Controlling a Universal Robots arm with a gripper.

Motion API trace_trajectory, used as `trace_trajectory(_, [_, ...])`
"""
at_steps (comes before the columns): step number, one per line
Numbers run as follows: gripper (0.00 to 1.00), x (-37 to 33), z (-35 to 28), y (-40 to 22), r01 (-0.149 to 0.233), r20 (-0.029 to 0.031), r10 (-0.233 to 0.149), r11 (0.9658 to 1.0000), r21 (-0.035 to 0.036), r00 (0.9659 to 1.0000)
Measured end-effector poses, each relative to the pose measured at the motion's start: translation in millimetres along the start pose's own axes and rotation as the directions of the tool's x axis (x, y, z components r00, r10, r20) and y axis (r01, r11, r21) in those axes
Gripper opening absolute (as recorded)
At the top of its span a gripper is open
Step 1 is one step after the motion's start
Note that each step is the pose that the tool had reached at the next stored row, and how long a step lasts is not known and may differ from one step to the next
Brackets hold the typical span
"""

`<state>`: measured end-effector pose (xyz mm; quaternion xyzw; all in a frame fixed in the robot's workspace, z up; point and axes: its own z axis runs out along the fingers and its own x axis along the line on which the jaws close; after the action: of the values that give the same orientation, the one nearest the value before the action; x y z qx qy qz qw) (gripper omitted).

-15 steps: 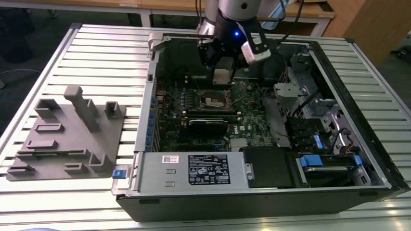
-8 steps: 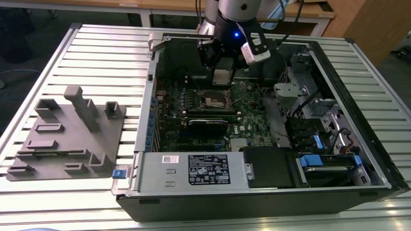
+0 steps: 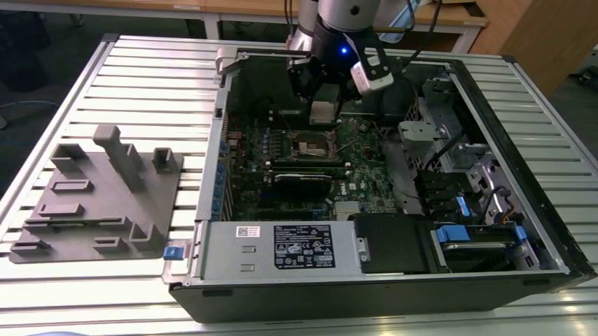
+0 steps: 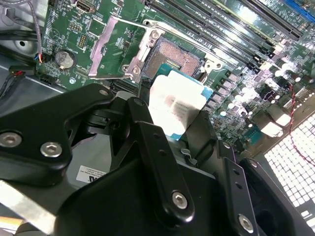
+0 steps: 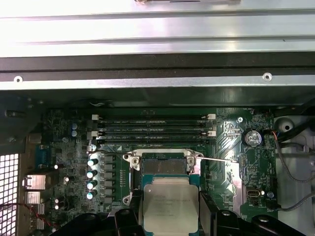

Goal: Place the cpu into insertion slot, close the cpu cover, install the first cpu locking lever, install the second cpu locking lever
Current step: 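Place the cpu into insertion slot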

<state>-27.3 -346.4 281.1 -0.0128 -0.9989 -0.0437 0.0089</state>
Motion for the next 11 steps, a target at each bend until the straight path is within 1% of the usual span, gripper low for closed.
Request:
trace_trajectory(3, [0.54, 0.0, 3.0, -0.3, 0.0, -0.0001, 0.0, 1.0, 0.0005, 1.0])
trace_trajectory(11, [0.54, 1.3, 16.3, -1.5, 0.0, 0.0, 0.0, 1.0, 0.0027, 1.0])
